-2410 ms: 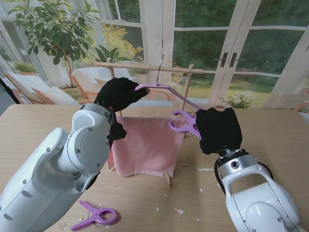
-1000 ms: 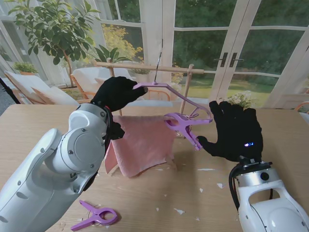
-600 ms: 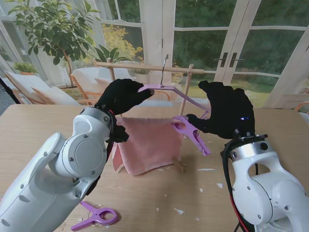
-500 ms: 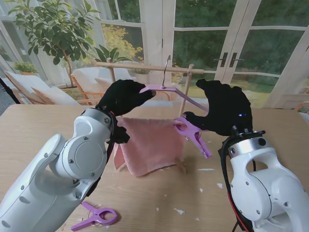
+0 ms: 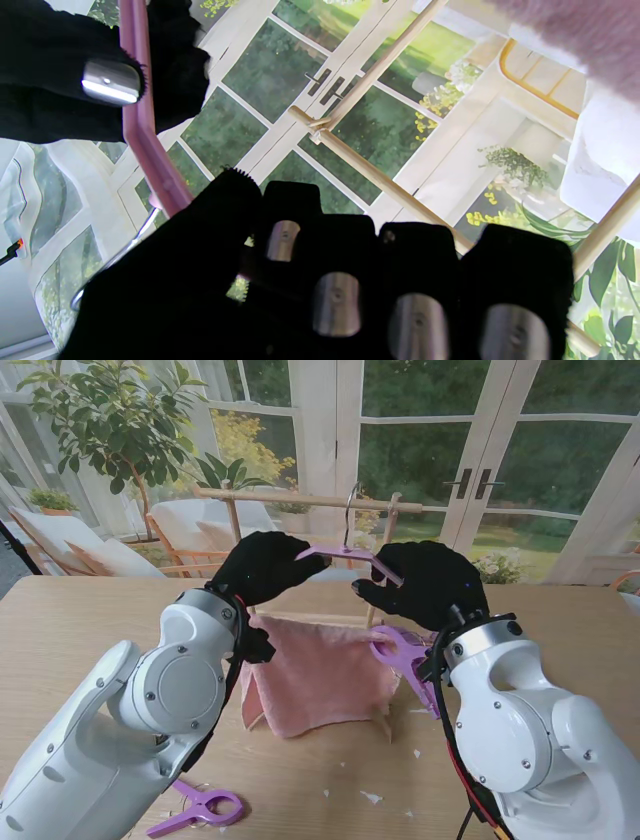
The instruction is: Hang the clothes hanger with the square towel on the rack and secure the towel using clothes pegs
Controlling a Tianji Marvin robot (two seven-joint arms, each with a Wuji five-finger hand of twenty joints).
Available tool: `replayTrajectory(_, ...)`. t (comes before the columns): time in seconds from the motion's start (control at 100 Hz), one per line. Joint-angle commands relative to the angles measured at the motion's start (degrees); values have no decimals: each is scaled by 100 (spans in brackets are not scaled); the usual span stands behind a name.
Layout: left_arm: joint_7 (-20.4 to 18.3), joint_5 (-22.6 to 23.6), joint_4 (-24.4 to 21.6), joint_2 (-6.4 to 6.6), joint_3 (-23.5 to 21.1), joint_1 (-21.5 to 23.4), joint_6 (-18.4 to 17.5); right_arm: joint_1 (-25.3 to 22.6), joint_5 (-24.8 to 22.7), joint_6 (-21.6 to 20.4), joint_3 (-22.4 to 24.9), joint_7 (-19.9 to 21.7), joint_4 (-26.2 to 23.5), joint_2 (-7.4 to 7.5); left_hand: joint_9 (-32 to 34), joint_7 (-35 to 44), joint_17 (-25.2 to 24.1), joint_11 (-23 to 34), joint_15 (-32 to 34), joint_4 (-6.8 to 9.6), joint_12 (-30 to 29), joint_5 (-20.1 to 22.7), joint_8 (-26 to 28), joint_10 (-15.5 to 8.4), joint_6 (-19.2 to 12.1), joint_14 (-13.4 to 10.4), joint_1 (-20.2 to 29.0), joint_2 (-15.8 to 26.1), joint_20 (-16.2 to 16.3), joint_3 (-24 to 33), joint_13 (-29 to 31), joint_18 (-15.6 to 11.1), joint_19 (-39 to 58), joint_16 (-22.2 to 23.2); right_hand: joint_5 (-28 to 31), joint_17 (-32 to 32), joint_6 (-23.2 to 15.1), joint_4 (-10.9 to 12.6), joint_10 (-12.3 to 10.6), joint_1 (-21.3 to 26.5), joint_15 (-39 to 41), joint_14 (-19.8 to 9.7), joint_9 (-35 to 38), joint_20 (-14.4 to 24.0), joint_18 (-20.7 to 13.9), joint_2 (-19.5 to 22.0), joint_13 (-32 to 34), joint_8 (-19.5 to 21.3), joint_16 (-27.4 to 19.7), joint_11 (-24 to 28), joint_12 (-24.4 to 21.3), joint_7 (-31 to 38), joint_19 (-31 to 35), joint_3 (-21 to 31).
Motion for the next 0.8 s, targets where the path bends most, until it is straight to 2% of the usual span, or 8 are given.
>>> replayTrajectory(0.0,-64,21,-54,-49,0,-19,2,8,97,58,-81,-87,-16,-70,158,181,215,290,775,148,66,228,214,-900,215,-668,-218,216,19,173,190,-80,1655,8,118,125,-744,-132,-301,148,1061,-154,105,2298,-96,7,195,546,555,1024,673,905,601,201)
replayTrajectory(0.15,-63,25,-40,-51,12,-29,9,175,559,318,-250,-521,144,-163,161,125,221,229,745,137,45,107,214,-879,215,-615,-258,169,-61,179,194,-90,1655,-27,1064,606,-828,159,-451,-71,4295,-406,802,3745,68,443,890,2499,1806,3271,2755,2608,3023,610)
replayTrajectory(0.28,-32,1,-24,-65,42,-26,18,237,641,384,-313,-851,275,-231,197,-247,198,-486,598,85,120,-470,37,-457,300,-233,-224,92,-959,219,195,45,1655,-385,2125,1827,-888,387,-613,-391,5605,-501,1911,3931,116,465,2146,3124,2016,4063,3430,3509,4522,953)
replayTrajectory(0.37,90,-101,-11,-105,52,-17,6,250,718,375,-315,-1056,354,-277,-328,-776,107,-1430,-520,30,260,-1049,-339,199,476,725,-147,5,-1782,351,169,941,987,-270,2594,2665,-951,578,-652,-471,5978,-533,2439,3583,188,682,2307,3374,2498,4165,3596,3660,5188,1035)
replayTrajectory(0.46,96,-151,-35,-106,21,1,-43,259,824,390,-302,-1233,416,-318,-1589,-1595,-2281,-2861,-2703,-246,-16,-2261,-1135,847,744,1751,364,-371,-766,-115,-1345,1441,-1606,601,2749,3318,-918,652,-615,-465,6071,-570,2651,3312,289,813,2305,3532,3113,4189,3667,3656,5600,1071)
replayTrajectory(0.54,145,-308,-55,-123,-34,46,-156,260,835,364,-258,-1274,452,-326,-2791,-2811,-4303,-4471,-4912,-271,-1035,-3076,-2599,1250,1195,2250,320,-529,-1442,60,-2975,1441,-3184,3,2773,3659,-912,689,-620,-452,6126,-629,2703,3247,307,880,2300,3570,3253,4213,3681,3669,5743,1088)
replayTrajectory(0.66,19,-591,-152,-84,-210,164,-419,264,775,420,-222,-1269,475,-323,-4905,-5385,-6224,-6821,-7931,21,-3335,-4086,-5623,1434,1732,1753,-266,-435,-3404,414,-5396,521,-5570,-2044,2762,3793,-919,727,-615,-446,6125,-674,2720,3181,330,975,2303,3595,3340,4225,3686,3664,5773,1042)
replayTrajectory(0.79,-107,-677,-258,-24,-519,347,-800,262,718,583,-174,-1259,487,-324,-6050,-6277,-6677,-7538,-9214,-10,-4002,-4840,-6422,1288,1577,1278,-689,-598,-3472,343,-6475,-38,-7937,-2783,2720,3798,-939,734,-624,-432,6096,-703,2702,3151,342,1043,2310,3621,3361,4219,3688,3659,5783,979)
